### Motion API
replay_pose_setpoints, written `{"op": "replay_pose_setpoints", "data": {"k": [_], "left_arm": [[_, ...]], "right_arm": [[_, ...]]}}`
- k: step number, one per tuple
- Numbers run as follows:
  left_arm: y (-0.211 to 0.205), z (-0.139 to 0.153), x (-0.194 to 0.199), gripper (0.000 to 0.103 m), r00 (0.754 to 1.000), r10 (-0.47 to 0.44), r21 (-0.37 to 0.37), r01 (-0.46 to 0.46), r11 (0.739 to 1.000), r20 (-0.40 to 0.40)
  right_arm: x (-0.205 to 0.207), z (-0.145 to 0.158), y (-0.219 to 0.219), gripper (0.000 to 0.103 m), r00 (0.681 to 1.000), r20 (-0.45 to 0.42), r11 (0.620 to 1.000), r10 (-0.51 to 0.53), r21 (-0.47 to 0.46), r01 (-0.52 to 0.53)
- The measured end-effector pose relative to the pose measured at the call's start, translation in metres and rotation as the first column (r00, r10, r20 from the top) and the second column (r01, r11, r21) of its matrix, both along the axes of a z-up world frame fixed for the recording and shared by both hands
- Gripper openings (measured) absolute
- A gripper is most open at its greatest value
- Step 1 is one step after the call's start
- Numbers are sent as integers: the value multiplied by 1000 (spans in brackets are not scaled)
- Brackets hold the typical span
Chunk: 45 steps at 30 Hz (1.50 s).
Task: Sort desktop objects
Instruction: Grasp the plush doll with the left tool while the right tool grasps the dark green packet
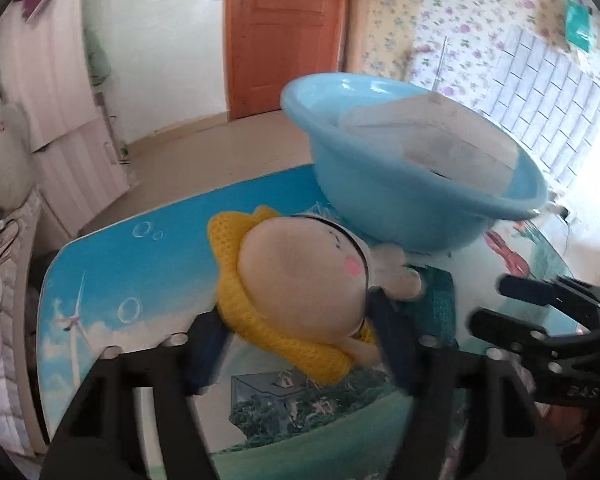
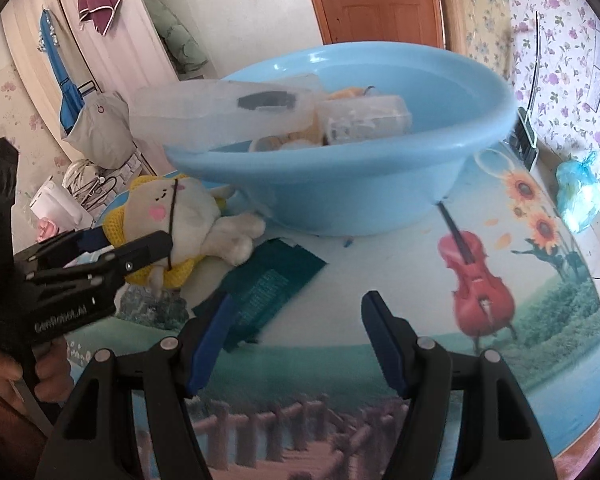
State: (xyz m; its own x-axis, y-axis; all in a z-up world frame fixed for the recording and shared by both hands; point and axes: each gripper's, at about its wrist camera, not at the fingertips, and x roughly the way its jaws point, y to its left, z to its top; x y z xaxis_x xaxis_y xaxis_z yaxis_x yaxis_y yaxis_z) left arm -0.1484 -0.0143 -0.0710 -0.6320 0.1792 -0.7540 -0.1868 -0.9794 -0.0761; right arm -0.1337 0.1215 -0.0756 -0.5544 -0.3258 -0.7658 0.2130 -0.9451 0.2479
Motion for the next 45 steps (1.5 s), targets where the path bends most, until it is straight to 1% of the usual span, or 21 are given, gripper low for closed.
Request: {"op": "replay_pose_setpoints", "data": {"k": [1, 2, 3, 5, 7, 12, 16, 18, 24, 27, 30, 32, 34, 36, 37, 38, 42, 44, 45], "left_arm": [[0, 1, 1, 60, 1000, -5, 6, 5, 1000, -4], [-2, 2, 3, 56, 1000, -8, 13, 8, 1000, -9], [-5, 2, 5, 56, 1000, -8, 20, 8, 1000, -9], [-12, 3, 9, 56, 1000, -2, 36, 2, 999, -6], [-20, 4, 12, 56, 1000, 12, 45, -12, 999, -10], [-35, 2, 24, 56, 999, 37, 56, -36, 998, -9], [-39, 1, 32, 56, 999, 40, 46, -39, 998, -14], [-40, 1, 35, 56, 999, 43, 46, -42, 998, -14], [-39, 2, 47, 56, 999, 38, 55, -37, 998, -10], [-34, 4, 58, 56, 1000, 19, 53, -18, 998, -12], [-30, 5, 71, 56, 1000, 6, 51, -5, 999, -10], [-29, 4, 76, 59, 1000, 13, 46, -12, 999, -11], [-28, 2, 76, 66, 1000, 17, 56, -16, 998, -2], [-29, 0, 74, 85, 999, 37, 55, -38, 998, 13], [-30, 0, 73, 88, 999, 50, 54, -50, 997, 10], [-30, 0, 72, 90, 998, 59, 56, -59, 997, 3], [-27, 0, 64, 90, 998, 55, 48, -55, 997, 7], [-24, -1, 59, 90, 999, 49, 43, -49, 998, 9], [-24, -2, 57, 90, 999, 47, 43, -48, 998, 11]], "right_arm": [[-1, -1, -4, 67, 1000, 4, 1000, 6, 1, -6], [-2, -2, -9, 67, 1000, 7, 1000, 8, 9, -8], [-3, -2, -12, 69, 1000, 10, 1000, 6, 16, -6], [-5, -6, -22, 80, 1000, 16, 999, -4, 36, 3], [-7, -8, -31, 83, 1000, 17, 998, -15, 55, 14], [-12, -14, -49, 84, 999, 19, 994, -36, 106, 34], [-13, -18, -57, 85, 999, 10, 979, -53, 197, 50], [-11, -20, -58, 85, 999, 3, 973, -47, 225, 45], [3, -20, -36, 85, 996, 12, 969, -85, 236, 80], [10, -19, -21, 85, 994, 15, 968, -105, 229, 99], [18, -17, -9, 85, 994, 24, 976, -107, 195, 100], [22, -14, -6, 85, 996, 14, 982, -92, 165, 88], [25, -8, -9, 85, 997, -27, 983, -68, 167, 71], [23, -5, -16, 85, 997, -60, 984, -37, 172, 47], [21, -5, -20, 85, 997, -70, 982, -23, 183, 36], [18, -6, -23, 85, 998, -68, 981, -16, 193, 29], [6, -8, -36, 85, 999, -51, 981, 16, 194, -5], [0, -10, -38, 83, 999, -38, 979, 22, 203, -13], [-2, -11, -40, 80, 999, -33, 978, 26, 208, -19]]}}
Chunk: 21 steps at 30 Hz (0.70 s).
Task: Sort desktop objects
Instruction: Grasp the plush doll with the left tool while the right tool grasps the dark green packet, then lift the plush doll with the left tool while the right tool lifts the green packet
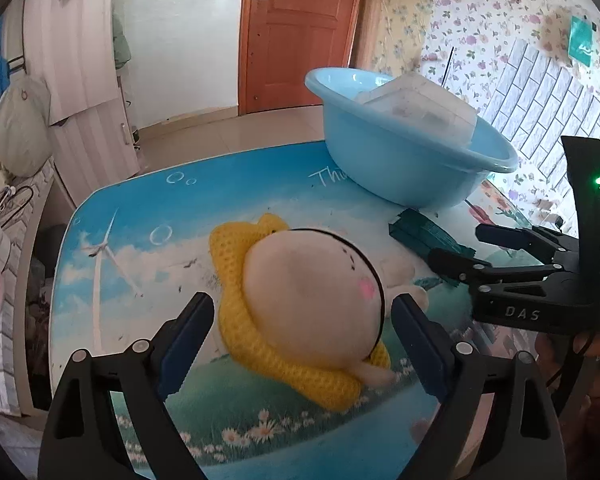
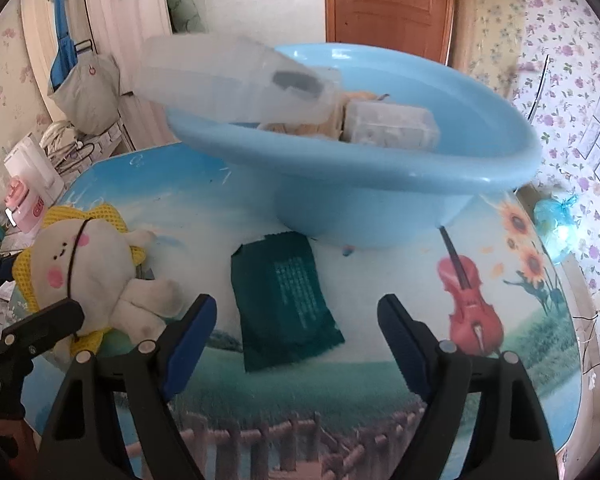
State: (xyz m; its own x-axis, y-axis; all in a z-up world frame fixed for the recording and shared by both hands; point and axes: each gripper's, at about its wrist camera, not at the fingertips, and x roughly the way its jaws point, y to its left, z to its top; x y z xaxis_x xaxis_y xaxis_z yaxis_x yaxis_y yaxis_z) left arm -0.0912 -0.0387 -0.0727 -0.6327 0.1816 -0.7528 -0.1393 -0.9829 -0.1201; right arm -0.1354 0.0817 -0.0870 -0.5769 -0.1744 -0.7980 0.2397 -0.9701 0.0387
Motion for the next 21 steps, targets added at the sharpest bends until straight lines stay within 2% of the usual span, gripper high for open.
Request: {"op": "replay_pose_setpoints", "data": {"k": [2, 6, 7, 8, 11, 12, 13, 21], "left_arm": [[2, -3, -6, 90, 1000, -2, -2, 2, 1000, 10], [6, -10, -16, 90, 999, 1, -16, 0, 1000, 37], [8, -11, -17, 90, 999, -2, -19, 3, 1000, 41], [10, -12, -18, 90, 999, -7, -25, 8, 1000, 42], [14, -13, -17, 89, 999, -7, -48, 9, 999, 38], [16, -13, -16, 80, 999, -8, -55, 10, 998, 35], [17, -13, -15, 77, 999, -14, -54, 16, 998, 36], [23, -9, 1, 74, 1000, -16, -37, 17, 999, 20]], "right_arm": [[-4, -3, -3, 69, 1000, 12, 1000, 15, 12, -15], [-4, -6, -3, 57, 1000, 2, 999, 26, 35, -26], [-3, -6, -2, 50, 1000, -3, 999, 22, 34, -22], [-3, -6, 0, 48, 1000, -5, 999, 22, 33, -22], [0, -4, 5, 46, 999, 14, 1000, 30, 5, -30], [2, -3, 8, 46, 999, 18, 999, 31, -8, -31], [6, -1, 11, 45, 999, 16, 999, 30, -13, -29], [42, 8, 35, 45, 1000, -27, 1000, -5, 5, 5]]}}
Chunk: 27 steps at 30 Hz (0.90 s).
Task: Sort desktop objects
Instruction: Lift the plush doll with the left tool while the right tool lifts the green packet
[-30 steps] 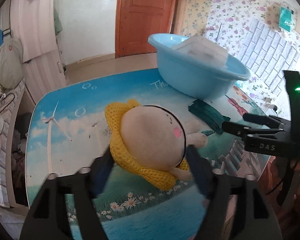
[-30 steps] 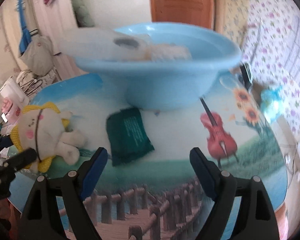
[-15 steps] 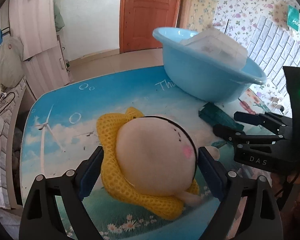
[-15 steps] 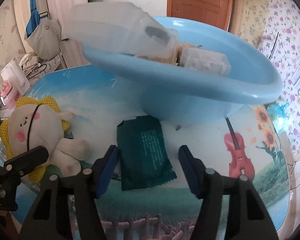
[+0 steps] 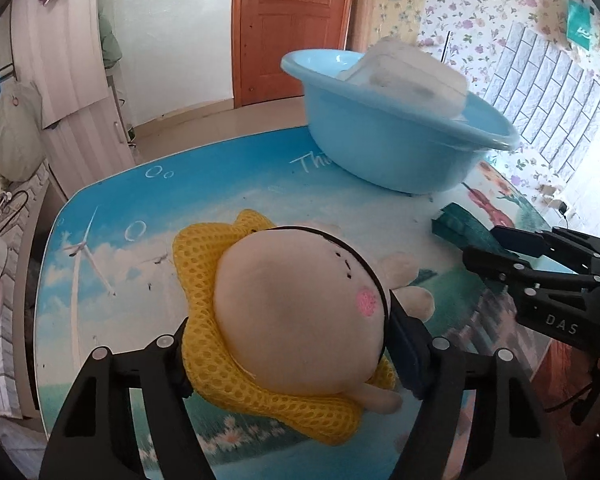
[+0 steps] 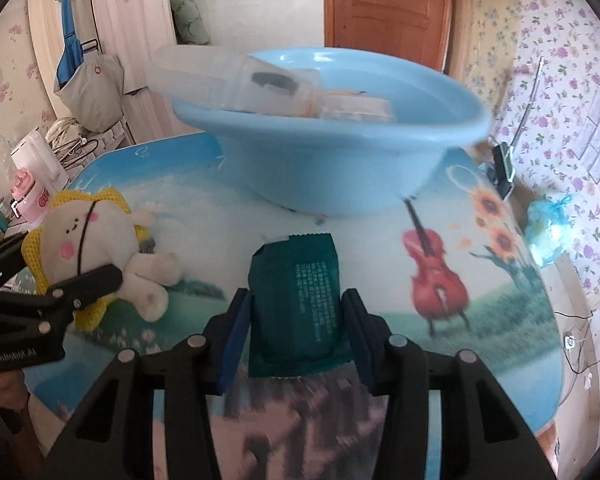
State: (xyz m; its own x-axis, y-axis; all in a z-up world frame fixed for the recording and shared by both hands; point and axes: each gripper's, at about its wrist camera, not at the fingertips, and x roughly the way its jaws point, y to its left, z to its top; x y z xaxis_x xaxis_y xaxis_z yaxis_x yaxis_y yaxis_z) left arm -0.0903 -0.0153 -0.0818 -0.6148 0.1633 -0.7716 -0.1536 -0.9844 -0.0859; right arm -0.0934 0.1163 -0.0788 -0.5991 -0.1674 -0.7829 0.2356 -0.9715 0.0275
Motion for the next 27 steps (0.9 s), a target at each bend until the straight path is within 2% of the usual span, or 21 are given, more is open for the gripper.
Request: {"op": "replay_pose_setpoints", "data": {"k": [9, 14, 19, 25, 27], "left_arm": [[11, 6, 29, 74, 1000, 6, 37, -6, 999, -18], [21, 7, 47, 75, 998, -6, -9, 6, 1000, -57], [23, -1, 51, 76, 999, -4, -18, 4, 1000, -37], [22, -4, 54, 83, 999, 4, -24, -5, 1000, -52], [21, -7, 54, 90, 998, 14, -34, -16, 999, -53]], "right_arm": [[25, 1, 32, 45, 999, -10, 998, -52, -32, 52], [36, -3, 46, 46, 997, -11, 996, -80, -40, 79], [39, -8, 53, 46, 995, -5, 994, -98, -51, 98], [41, -12, 47, 48, 996, -40, 997, -76, -17, 75], [41, -12, 45, 48, 996, -48, 998, -69, -10, 68]]}}
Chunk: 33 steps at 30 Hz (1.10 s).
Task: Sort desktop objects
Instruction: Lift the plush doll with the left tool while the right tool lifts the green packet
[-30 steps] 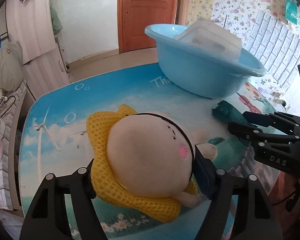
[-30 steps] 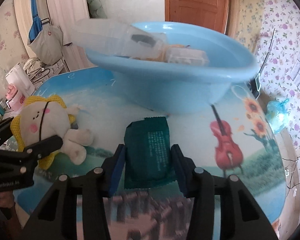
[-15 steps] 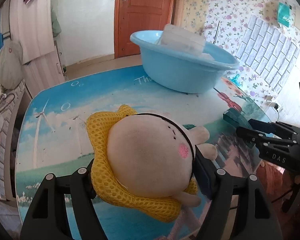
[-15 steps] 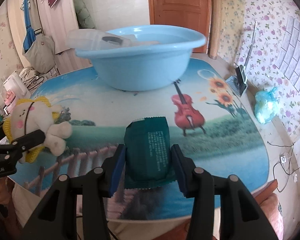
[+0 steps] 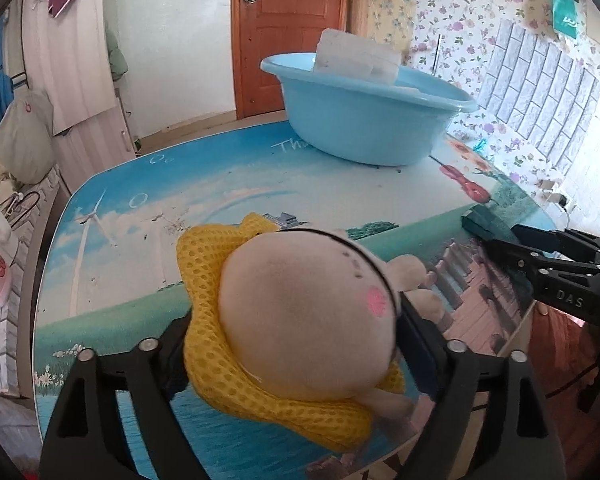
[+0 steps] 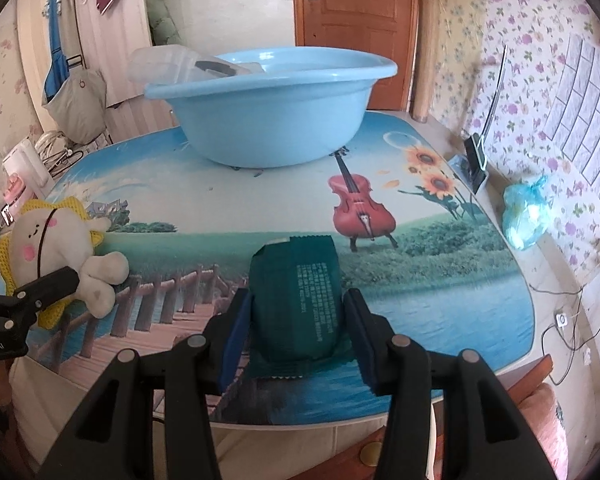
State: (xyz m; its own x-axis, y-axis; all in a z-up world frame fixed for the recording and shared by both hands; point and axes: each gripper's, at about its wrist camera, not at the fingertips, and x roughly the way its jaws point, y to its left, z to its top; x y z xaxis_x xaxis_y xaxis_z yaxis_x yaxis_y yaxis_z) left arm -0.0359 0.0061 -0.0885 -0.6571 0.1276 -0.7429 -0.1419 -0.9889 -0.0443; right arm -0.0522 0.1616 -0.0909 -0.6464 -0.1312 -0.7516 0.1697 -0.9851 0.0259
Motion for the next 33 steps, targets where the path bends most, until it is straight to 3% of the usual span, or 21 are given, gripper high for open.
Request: {"op": "replay_pose_setpoints", "data": {"k": [6, 13, 21, 24, 26, 27, 33], "left_arm": [[-6, -7, -3, 98, 1000, 22, 29, -23, 999, 12], [-9, -13, -3, 102, 999, 31, 49, -32, 998, 14], [-7, -16, -2, 103, 999, 31, 53, -30, 998, -9], [-7, -16, -1, 103, 999, 31, 56, -30, 998, -25], [-6, -17, 0, 103, 999, 33, 57, -31, 998, -39], [-6, -17, 0, 103, 998, 34, 56, -32, 998, -43], [-5, -17, 1, 103, 998, 36, 55, -33, 998, -49]], "right_arm": [[-1, -1, 0, 51, 1000, -6, 1000, 13, -2, -13], [0, -3, -5, 67, 999, -10, 999, 43, -8, -44], [1, -5, -11, 75, 998, -14, 999, 54, 5, -54], [0, -6, -14, 86, 998, -11, 998, 68, 7, -68], [0, -8, -17, 100, 997, -5, 997, 80, 12, -80], [-1, -9, -19, 102, 997, -2, 996, 84, 13, -84], [-1, -8, -20, 103, 996, -3, 996, 84, 12, -84]]}}
